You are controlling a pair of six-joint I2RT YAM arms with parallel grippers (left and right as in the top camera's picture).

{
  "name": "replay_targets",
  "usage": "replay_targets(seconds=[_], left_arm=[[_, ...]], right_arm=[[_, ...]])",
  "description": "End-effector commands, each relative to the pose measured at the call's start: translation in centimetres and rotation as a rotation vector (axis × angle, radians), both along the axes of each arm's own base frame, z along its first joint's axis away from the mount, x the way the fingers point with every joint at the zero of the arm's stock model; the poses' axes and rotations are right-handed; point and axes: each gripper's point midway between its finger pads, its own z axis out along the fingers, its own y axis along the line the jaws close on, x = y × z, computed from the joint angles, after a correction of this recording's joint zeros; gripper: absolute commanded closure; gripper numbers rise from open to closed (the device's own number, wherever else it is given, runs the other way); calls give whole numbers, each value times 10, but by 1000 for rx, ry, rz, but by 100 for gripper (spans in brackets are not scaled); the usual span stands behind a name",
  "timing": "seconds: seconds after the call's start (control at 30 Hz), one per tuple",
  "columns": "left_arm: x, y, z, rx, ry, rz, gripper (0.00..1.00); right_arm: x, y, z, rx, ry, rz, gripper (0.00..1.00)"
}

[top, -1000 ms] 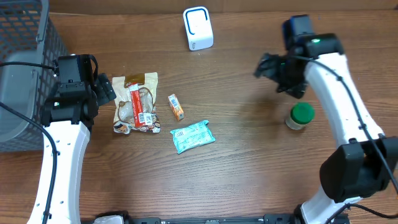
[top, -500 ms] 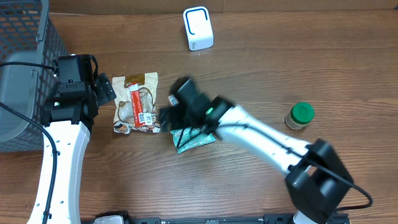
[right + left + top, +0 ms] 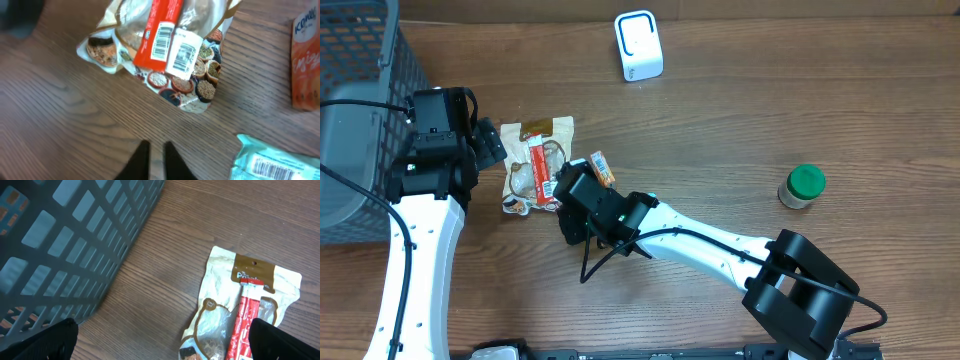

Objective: Scan the item barcode

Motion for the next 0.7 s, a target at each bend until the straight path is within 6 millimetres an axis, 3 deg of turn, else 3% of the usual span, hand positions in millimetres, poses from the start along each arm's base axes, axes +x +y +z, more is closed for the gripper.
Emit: replay_targets(seconds=[0.0,0.3,0.47,0.5,0.6,0.67], left_arm=[[2,1,5,15,-10,5,0],[2,1,5,15,-10,5,0],[2,1,5,15,-10,5,0],[2,1,5,15,-10,5,0],[2,1,5,15,-10,5,0],[2,1,5,15,-10,5,0]], right_arm=[[1,0,-4,-6,-8,-2,96],[7,10,5,46,-36,-8,94],[7,9,2,42,-34,-8,82],[7,9,0,38,-32,-8,75],[9,8,-2,29,-39,-16,67],[10,9,-2,31,-41,-17,65]])
